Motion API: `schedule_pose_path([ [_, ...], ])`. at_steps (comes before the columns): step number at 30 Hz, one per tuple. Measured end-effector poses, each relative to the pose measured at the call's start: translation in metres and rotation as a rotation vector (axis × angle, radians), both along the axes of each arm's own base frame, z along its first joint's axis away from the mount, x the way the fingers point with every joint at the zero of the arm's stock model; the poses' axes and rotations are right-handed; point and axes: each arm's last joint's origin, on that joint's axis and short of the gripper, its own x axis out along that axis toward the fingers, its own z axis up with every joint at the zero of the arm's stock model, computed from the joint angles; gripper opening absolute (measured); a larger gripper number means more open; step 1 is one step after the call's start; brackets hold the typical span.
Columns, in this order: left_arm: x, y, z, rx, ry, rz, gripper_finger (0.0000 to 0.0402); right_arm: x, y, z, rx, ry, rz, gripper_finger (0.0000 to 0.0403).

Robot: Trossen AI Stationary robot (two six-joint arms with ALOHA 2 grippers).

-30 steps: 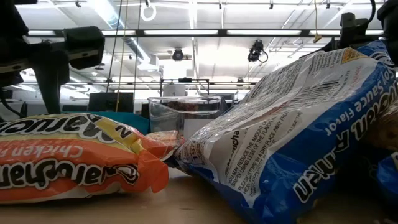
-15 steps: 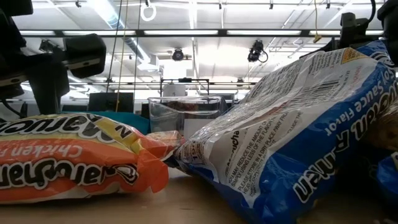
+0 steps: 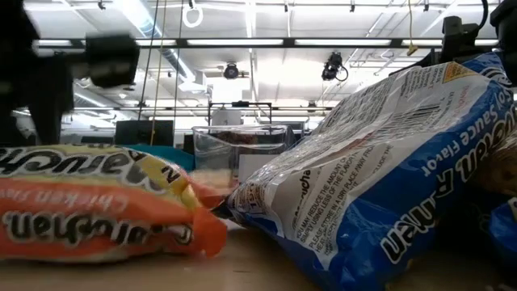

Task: Sort Maruchan noodles
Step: Put the orange noodle pack into the blue bin

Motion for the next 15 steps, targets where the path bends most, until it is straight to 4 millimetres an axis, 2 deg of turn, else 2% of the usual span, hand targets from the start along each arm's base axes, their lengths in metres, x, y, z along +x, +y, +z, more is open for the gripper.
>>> schedule_pose_path([
  [7, -0.016, 0.020, 0.058, -0.031, -0.167, 0.117, 0.0003, 0.000, 0.000, 0.000, 0.000, 0.000, 0.003, 0.0050],
  [11, -0.032, 0.037, 0.091, -0.026, -0.284, 0.195, 0.0002, 0.000, 0.000, 0.000, 0.000, 0.000, 0.003, 0.0050],
  [15, -0.049, 0.057, 0.116, 0.026, -0.388, 0.294, 0.0001, 0.000, 0.000, 0.000, 0.000, 0.000, 0.003, 0.0050],
])
